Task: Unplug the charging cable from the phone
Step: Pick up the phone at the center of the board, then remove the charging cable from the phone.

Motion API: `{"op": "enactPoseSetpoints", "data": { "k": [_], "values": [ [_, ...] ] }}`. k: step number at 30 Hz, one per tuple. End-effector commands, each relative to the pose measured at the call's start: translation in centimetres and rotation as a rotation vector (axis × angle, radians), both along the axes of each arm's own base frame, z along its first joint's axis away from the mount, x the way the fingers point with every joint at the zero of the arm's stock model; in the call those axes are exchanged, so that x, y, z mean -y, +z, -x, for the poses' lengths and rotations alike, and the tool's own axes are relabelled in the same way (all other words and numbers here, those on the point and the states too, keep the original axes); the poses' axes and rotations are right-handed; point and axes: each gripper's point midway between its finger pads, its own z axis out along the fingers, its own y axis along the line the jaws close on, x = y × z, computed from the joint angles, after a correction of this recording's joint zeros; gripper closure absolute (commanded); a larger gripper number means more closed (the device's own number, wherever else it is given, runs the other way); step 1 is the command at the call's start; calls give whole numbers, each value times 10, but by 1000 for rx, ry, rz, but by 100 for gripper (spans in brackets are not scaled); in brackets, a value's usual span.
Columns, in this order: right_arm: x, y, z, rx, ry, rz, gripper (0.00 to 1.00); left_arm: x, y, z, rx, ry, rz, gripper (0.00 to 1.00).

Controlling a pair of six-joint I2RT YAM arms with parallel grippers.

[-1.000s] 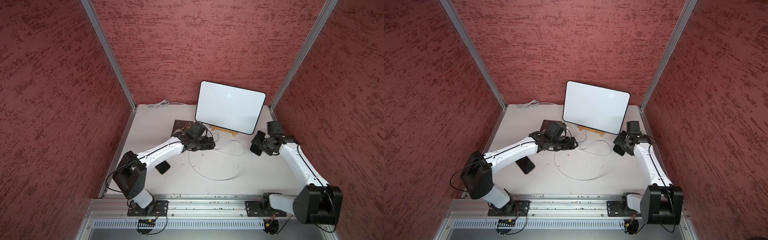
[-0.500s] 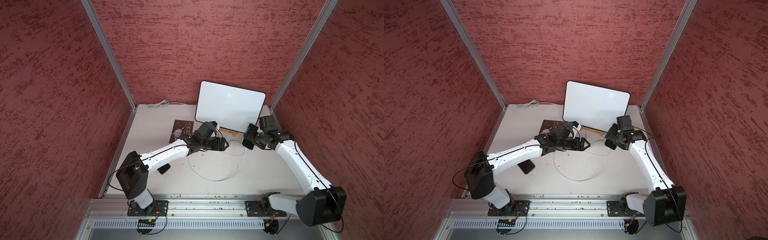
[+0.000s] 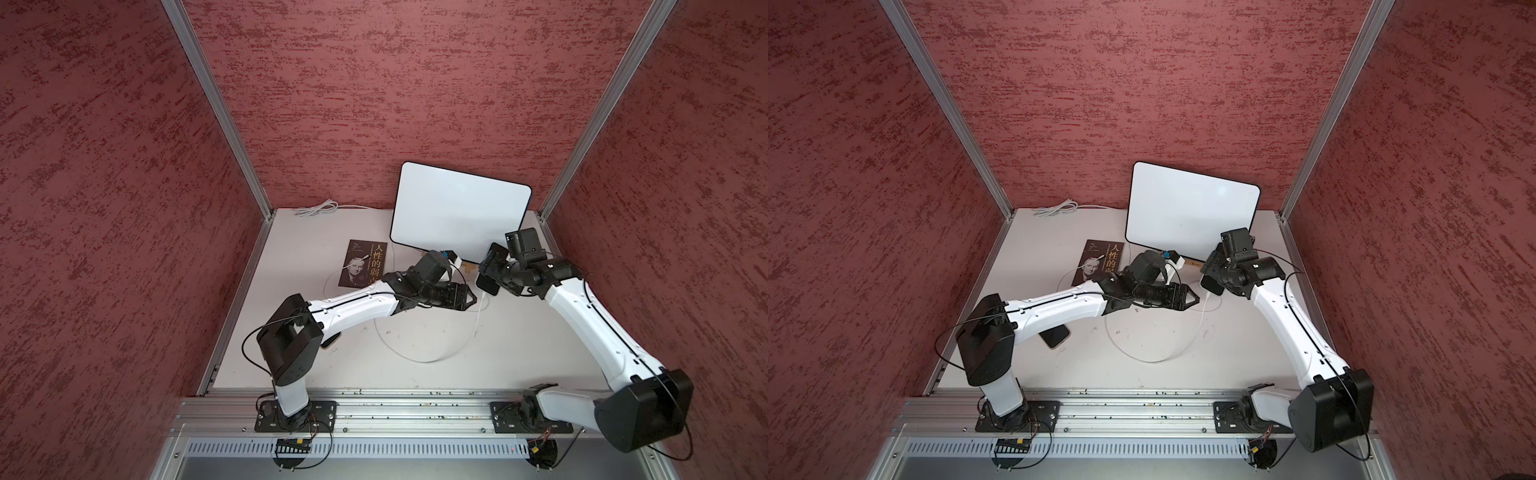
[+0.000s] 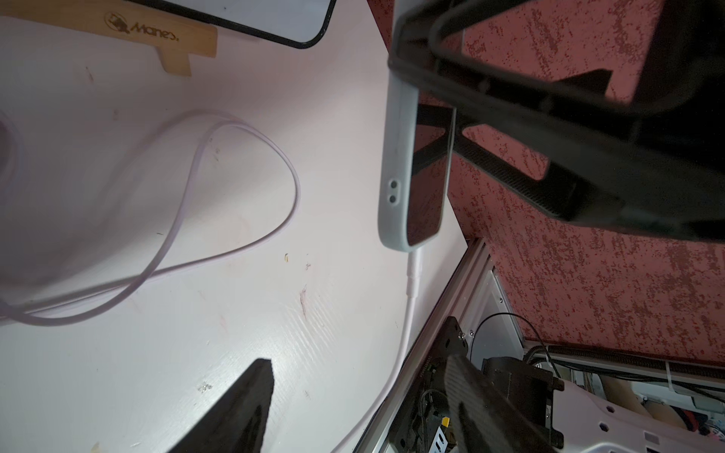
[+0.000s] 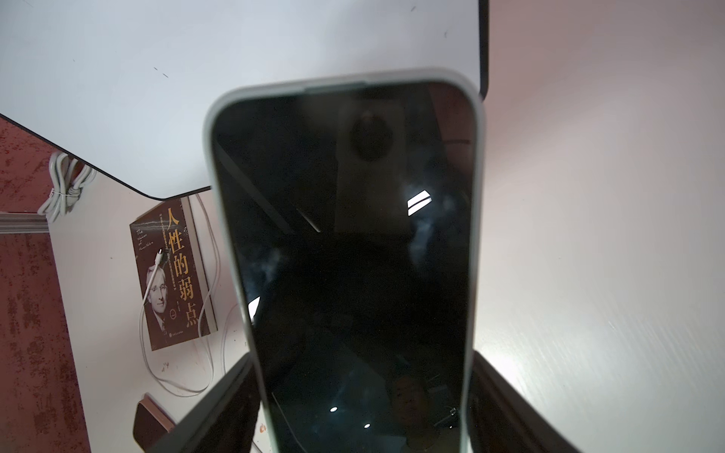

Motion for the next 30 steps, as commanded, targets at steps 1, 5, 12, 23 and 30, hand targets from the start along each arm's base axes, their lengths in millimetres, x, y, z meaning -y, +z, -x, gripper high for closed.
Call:
{"op": "enactPoseSetpoints", "data": {
  "k": [1, 5, 12, 23, 30],
  "values": [
    [-3, 25, -14, 97, -25, -13, 56, 17, 10, 4, 28, -45, 57, 27],
    [-2, 28, -13, 108, -33, -16, 57, 24, 4, 9, 17, -60, 54, 29],
    [0, 36, -11, 130, -46, -22, 58, 29, -9, 9, -3, -64, 32, 34],
    [1, 38, -8, 136, -48, -29, 58, 33, -11, 6, -1, -67, 26, 46],
    [1, 39, -8, 139, -51, -30, 59, 35, -12, 6, -5, -72, 28, 55]
  ]
}}
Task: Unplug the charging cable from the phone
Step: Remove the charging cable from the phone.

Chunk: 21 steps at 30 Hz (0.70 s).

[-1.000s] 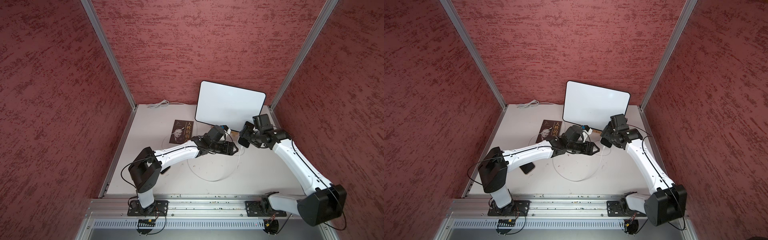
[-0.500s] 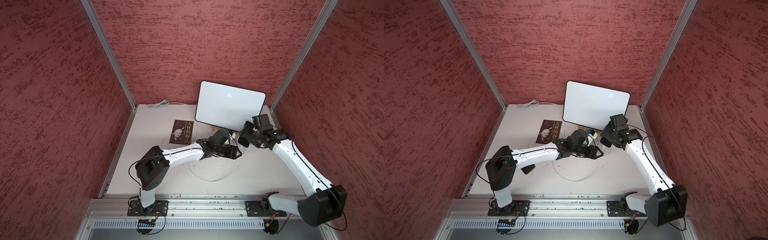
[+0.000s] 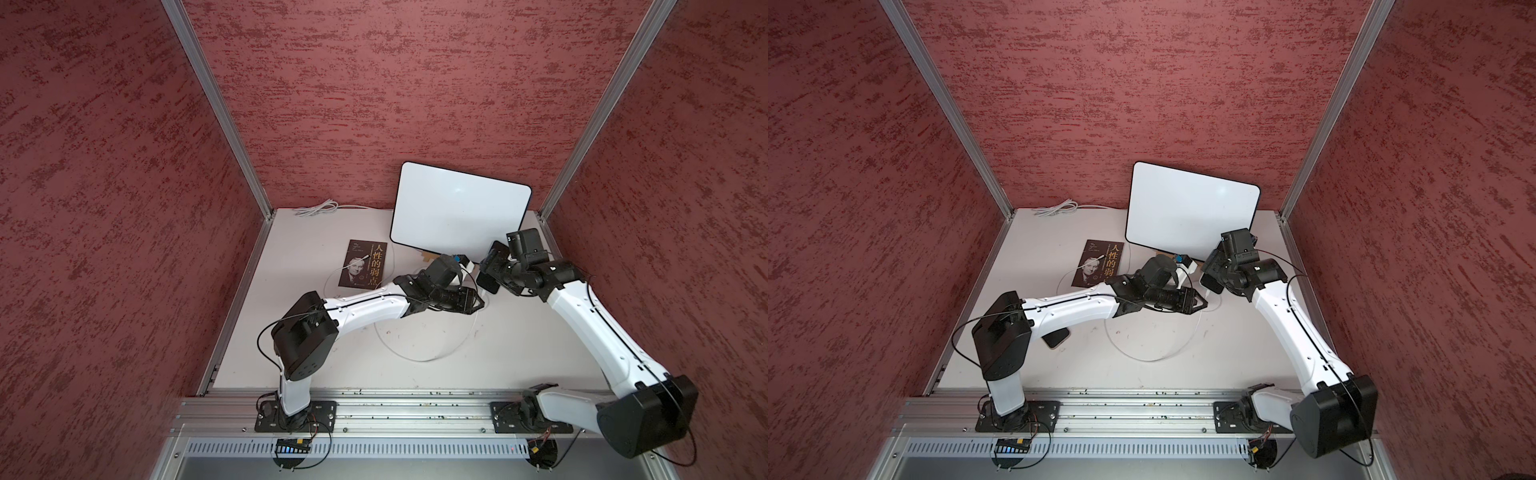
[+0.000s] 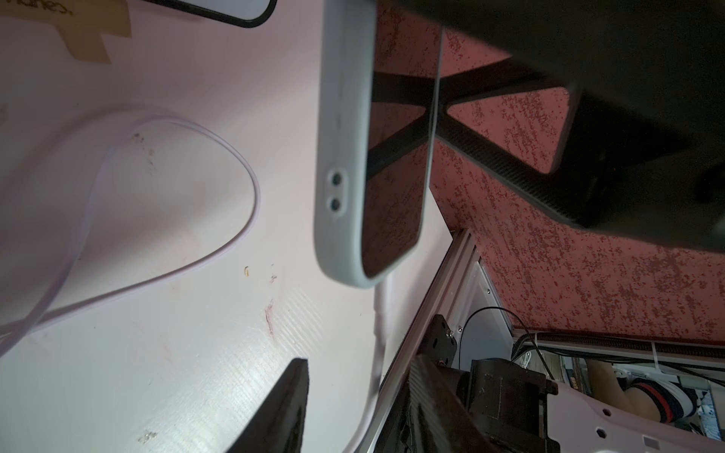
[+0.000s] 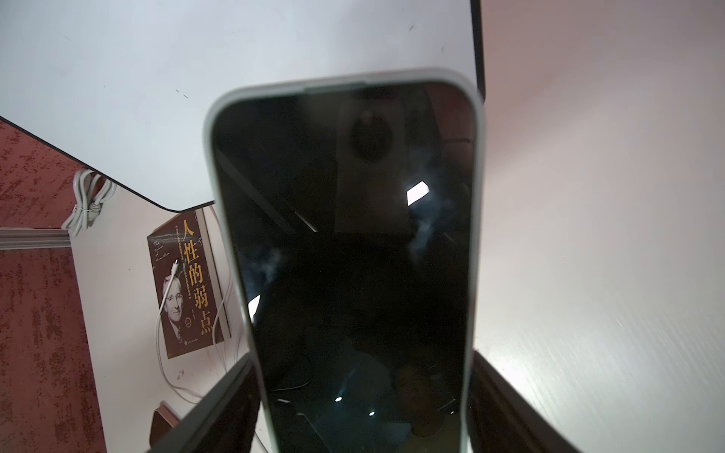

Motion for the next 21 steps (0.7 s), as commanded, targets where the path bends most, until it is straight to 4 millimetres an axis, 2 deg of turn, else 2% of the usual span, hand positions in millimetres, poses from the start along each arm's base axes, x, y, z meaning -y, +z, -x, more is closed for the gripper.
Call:
{"op": "enactPoseSetpoints", "data": {
  "k": [1, 5, 12, 21],
  "values": [
    [0, 30, -9, 110, -16, -13, 58, 8, -4, -1, -1, -19, 2, 56],
    [0, 32, -9, 116, -17, -16, 59, 10, -6, -1, -8, -22, 4, 59],
    [1, 27, -8, 110, -18, -8, 59, 10, -5, -2, -10, -24, 0, 74],
    [2, 20, -6, 100, -25, -4, 62, 6, -3, -4, -6, -18, -3, 84]
  ]
}}
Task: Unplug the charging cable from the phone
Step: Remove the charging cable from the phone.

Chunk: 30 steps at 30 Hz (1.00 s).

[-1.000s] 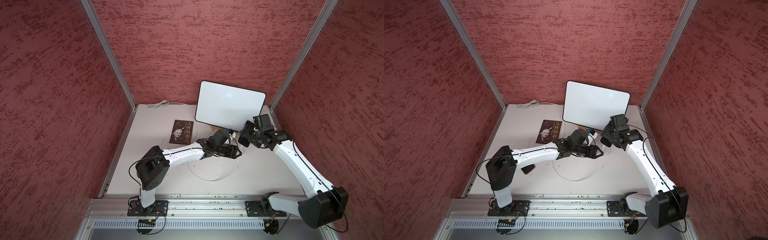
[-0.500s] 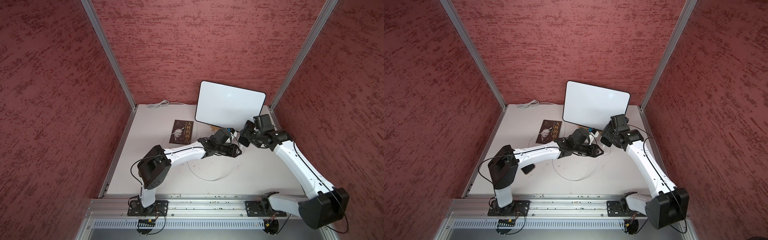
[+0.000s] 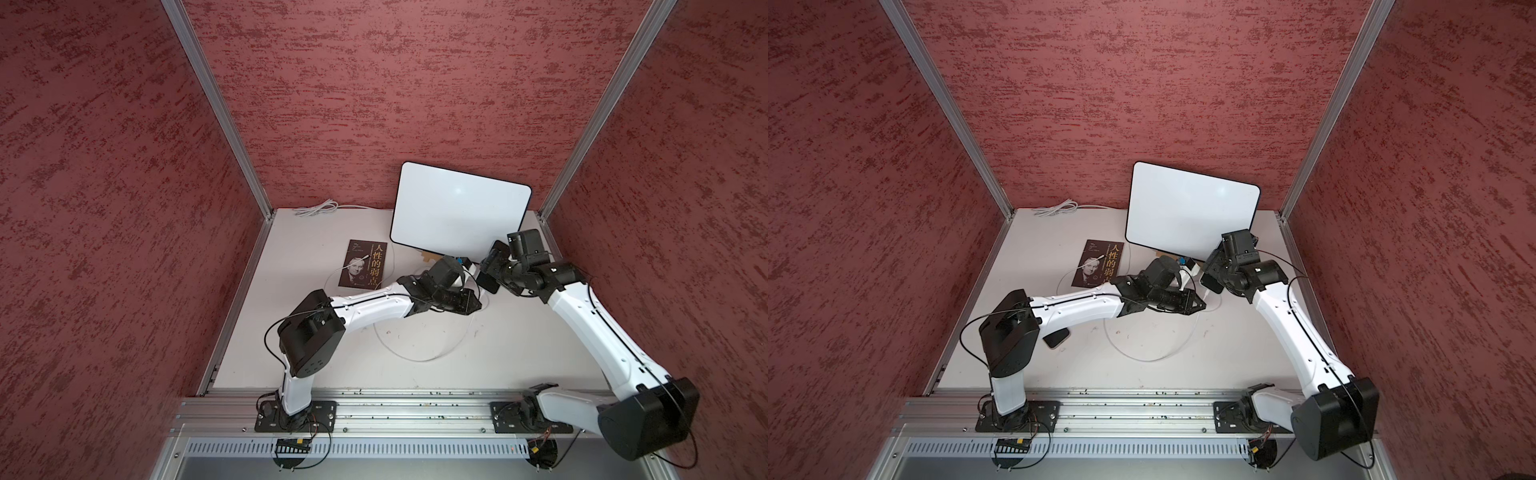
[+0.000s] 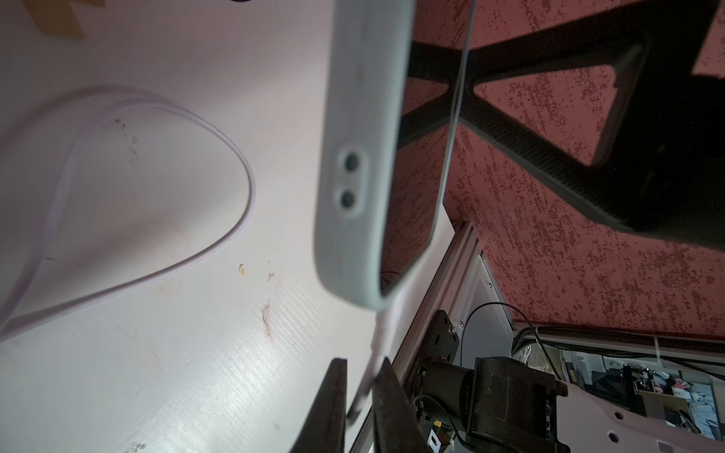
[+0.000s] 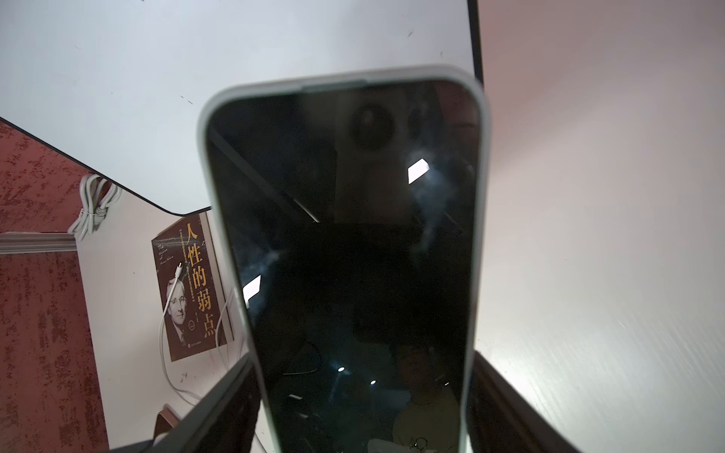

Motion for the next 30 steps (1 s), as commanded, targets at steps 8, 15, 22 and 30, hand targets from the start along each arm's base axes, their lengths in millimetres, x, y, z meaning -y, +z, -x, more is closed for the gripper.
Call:
{"op": "enactPoseSetpoints", "data": {
  "k": [8, 15, 22, 30],
  "values": [
    [4, 20, -6, 92, -32, 2, 63, -1, 11, -5, 20, 0, 8, 90],
    [4, 20, -6, 93, -37, -2, 64, -1, 10, -6, 19, 2, 5, 92],
    [5, 22, -6, 100, -43, 0, 64, -2, 11, -7, 19, 4, 3, 99],
    [6, 24, -7, 108, -52, -2, 64, -4, 11, -9, 21, 6, 0, 100]
  ]
}}
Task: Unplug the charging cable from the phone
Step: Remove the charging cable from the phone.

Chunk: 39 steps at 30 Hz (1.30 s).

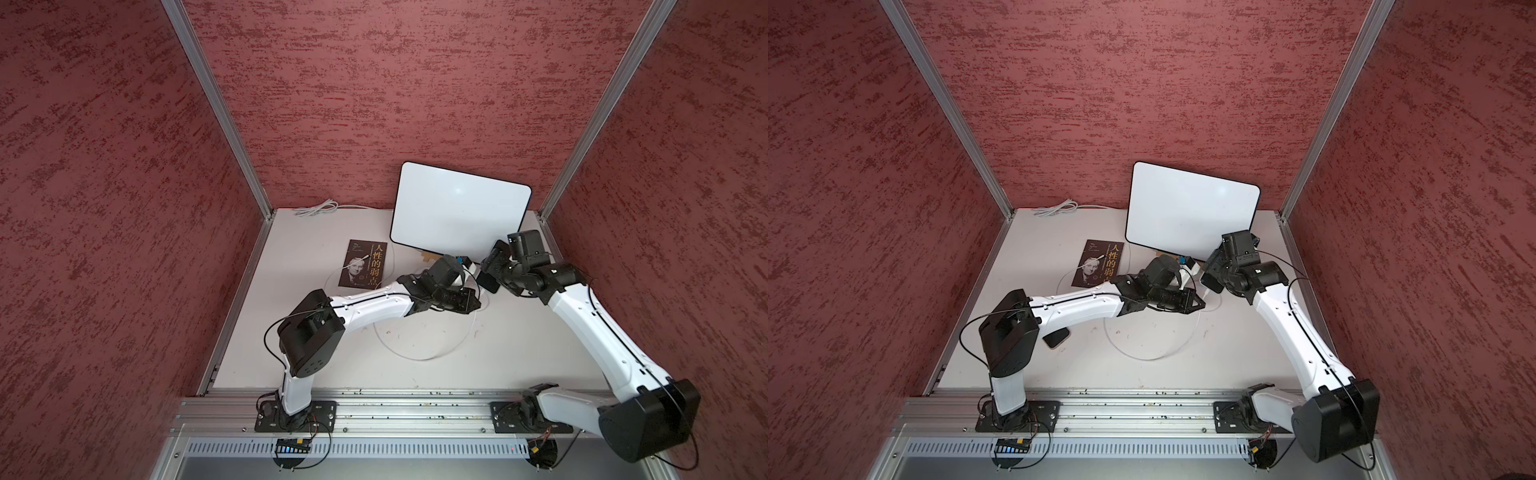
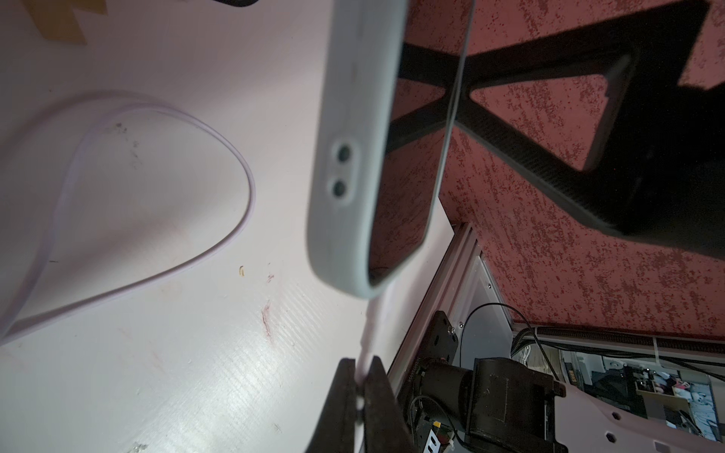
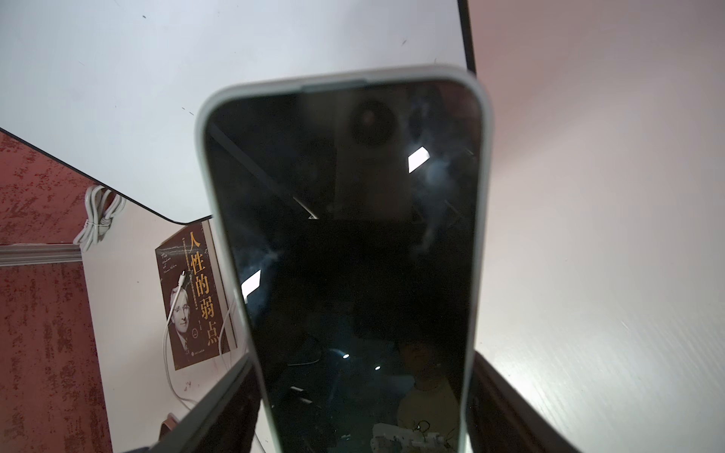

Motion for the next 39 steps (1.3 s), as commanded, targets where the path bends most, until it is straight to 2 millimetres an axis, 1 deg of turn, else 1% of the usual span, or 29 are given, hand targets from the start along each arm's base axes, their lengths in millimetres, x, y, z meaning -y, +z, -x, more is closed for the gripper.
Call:
{"op": "enactPoseSetpoints", "data": {
  "k": [1, 10, 22, 39],
  "values": [
    [3, 22, -6, 93, -22, 4, 64, -3, 9, -6, 19, 4, -1, 100],
    [5, 26, -6, 108, -32, 3, 64, -5, 6, -7, 12, 7, -7, 100],
    [3, 29, -6, 114, -34, -7, 65, -5, 8, -7, 16, 5, -6, 100],
    [6, 40, -7, 137, -45, -2, 65, -7, 5, -8, 13, 10, -15, 100]
  ]
}}
